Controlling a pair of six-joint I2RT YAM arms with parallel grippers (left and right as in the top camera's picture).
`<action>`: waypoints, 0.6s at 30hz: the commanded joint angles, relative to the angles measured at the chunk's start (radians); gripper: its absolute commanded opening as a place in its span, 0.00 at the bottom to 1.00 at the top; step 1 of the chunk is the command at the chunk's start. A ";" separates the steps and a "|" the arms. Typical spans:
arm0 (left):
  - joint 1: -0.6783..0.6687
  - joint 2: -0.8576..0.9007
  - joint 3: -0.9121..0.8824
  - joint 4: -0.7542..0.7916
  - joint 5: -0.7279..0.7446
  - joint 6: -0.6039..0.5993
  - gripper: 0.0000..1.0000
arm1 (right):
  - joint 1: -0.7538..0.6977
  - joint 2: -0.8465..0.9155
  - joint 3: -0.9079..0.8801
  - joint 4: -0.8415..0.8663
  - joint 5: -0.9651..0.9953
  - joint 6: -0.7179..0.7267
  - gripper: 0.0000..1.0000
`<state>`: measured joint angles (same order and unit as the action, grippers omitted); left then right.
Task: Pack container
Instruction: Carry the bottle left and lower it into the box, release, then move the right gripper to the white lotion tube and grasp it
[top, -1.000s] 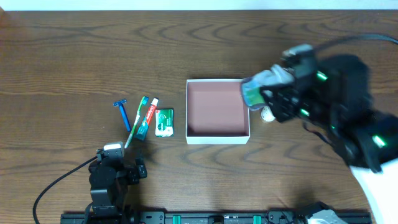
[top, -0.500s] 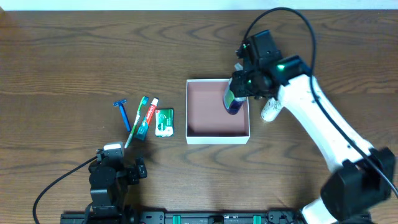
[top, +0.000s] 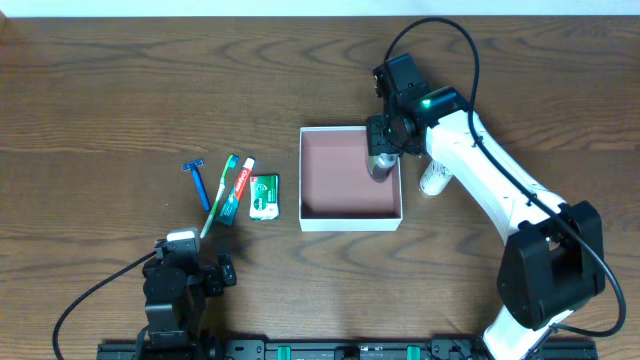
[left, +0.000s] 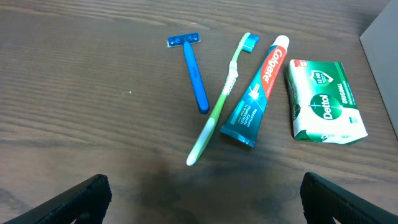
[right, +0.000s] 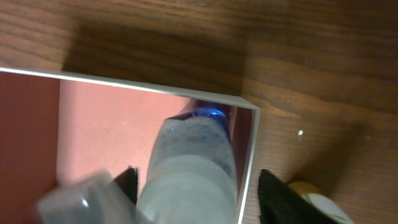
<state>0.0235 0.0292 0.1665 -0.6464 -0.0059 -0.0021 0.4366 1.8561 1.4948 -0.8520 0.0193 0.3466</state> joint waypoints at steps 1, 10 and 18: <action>0.004 -0.004 -0.012 -0.001 -0.001 0.006 0.98 | 0.014 -0.017 0.022 -0.003 0.029 -0.026 0.67; 0.004 -0.004 -0.012 0.000 -0.001 0.005 0.98 | 0.026 -0.232 0.024 -0.006 0.000 -0.056 0.78; 0.004 -0.004 -0.012 0.000 -0.001 0.005 0.98 | -0.053 -0.502 0.024 -0.129 0.120 -0.086 0.78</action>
<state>0.0235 0.0292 0.1661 -0.6464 -0.0059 -0.0021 0.4290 1.3964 1.5116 -0.9432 0.0696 0.2798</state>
